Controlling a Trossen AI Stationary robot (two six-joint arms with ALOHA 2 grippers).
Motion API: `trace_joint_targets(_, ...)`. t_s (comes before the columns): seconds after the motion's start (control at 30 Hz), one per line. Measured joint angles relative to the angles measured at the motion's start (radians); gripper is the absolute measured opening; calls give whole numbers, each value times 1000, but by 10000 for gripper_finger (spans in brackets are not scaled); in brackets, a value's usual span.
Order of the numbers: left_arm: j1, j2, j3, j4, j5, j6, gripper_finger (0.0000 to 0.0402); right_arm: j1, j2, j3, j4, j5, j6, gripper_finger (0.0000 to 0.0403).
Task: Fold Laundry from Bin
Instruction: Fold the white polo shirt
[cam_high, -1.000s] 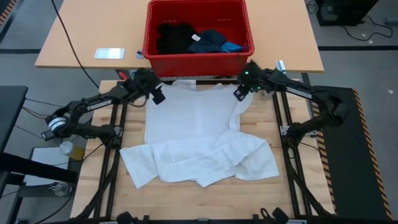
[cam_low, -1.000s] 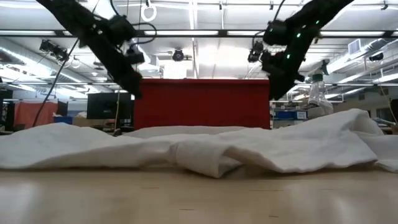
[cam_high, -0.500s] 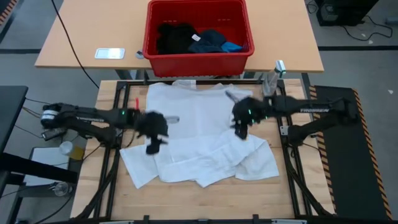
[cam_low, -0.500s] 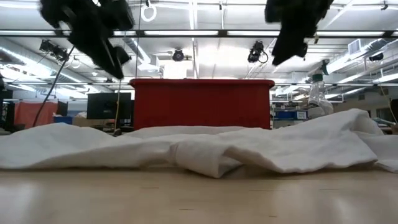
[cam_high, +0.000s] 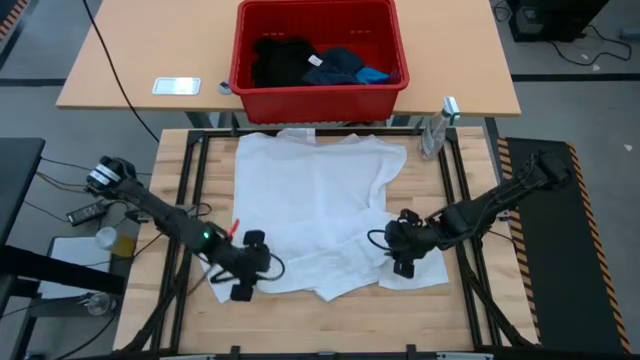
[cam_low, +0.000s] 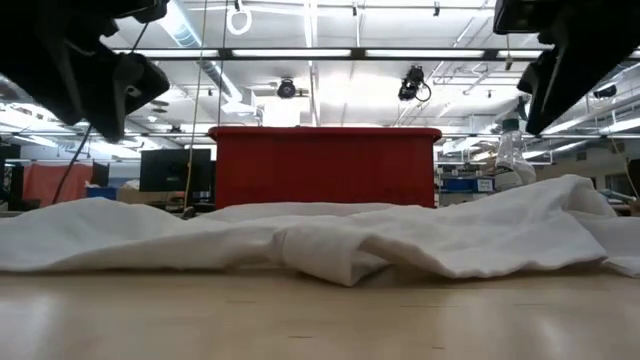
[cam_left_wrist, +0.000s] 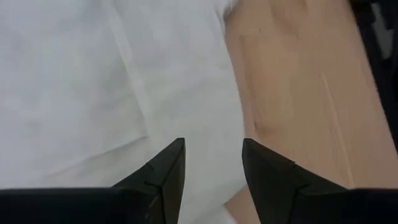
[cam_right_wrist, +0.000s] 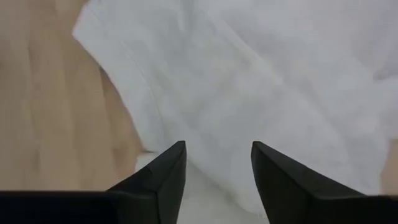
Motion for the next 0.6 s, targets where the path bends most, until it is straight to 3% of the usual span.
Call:
trace_joint_targets(0.37,-27,385,245,-40,-74,-47,191,49,0,-11,-5,21,100,219)
trace_joint_targets(0.6,-25,459,250,-27,-78,-142,174,79,0,-11,-6,13,139,215)
